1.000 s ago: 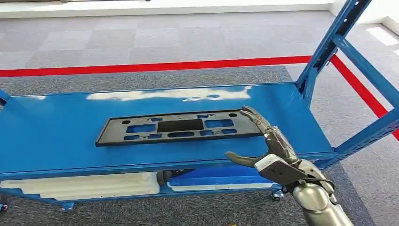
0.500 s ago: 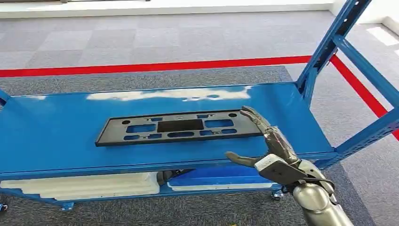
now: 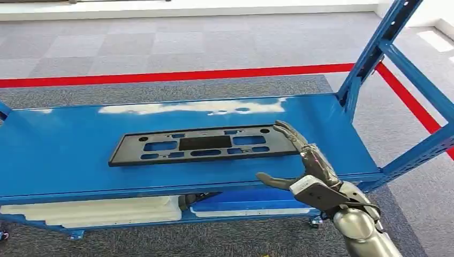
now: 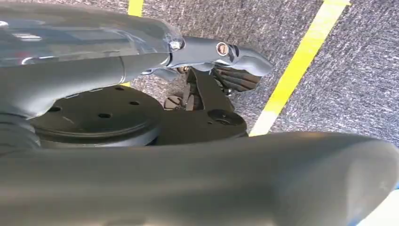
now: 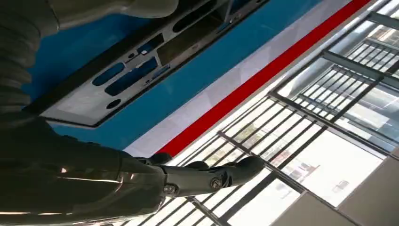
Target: Take the parts from the cabinet and place them on the table.
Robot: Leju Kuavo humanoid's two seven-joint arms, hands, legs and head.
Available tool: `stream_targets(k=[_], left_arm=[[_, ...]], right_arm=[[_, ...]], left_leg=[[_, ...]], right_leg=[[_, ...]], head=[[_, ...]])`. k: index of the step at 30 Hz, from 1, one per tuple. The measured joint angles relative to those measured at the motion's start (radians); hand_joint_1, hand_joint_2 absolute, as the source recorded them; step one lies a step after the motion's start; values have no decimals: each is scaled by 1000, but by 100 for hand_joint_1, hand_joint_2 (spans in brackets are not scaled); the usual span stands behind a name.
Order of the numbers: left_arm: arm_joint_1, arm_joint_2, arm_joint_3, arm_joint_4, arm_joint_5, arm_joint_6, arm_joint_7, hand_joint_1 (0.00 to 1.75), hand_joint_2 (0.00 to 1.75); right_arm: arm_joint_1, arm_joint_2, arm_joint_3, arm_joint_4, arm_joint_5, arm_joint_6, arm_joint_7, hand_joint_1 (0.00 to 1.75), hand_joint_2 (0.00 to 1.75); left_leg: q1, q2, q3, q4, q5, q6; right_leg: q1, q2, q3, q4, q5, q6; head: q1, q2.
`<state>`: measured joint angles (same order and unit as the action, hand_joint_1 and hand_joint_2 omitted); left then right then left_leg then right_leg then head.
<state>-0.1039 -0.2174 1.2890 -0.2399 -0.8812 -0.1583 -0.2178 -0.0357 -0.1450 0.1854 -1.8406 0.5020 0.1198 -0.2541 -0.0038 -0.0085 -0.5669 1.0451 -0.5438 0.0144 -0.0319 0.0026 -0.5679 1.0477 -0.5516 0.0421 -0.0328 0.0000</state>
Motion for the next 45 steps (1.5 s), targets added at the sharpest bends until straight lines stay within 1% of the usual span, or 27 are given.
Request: stream_targets(k=[45], left_arm=[[0,0,0,0,0,0,0,0,0]], right_arm=[[0,0,0,0,0,0,0,0,175]], left_leg=[[0,0,0,0,0,0]], right_leg=[[0,0,0,0,0,0]], head=[[0,0]])
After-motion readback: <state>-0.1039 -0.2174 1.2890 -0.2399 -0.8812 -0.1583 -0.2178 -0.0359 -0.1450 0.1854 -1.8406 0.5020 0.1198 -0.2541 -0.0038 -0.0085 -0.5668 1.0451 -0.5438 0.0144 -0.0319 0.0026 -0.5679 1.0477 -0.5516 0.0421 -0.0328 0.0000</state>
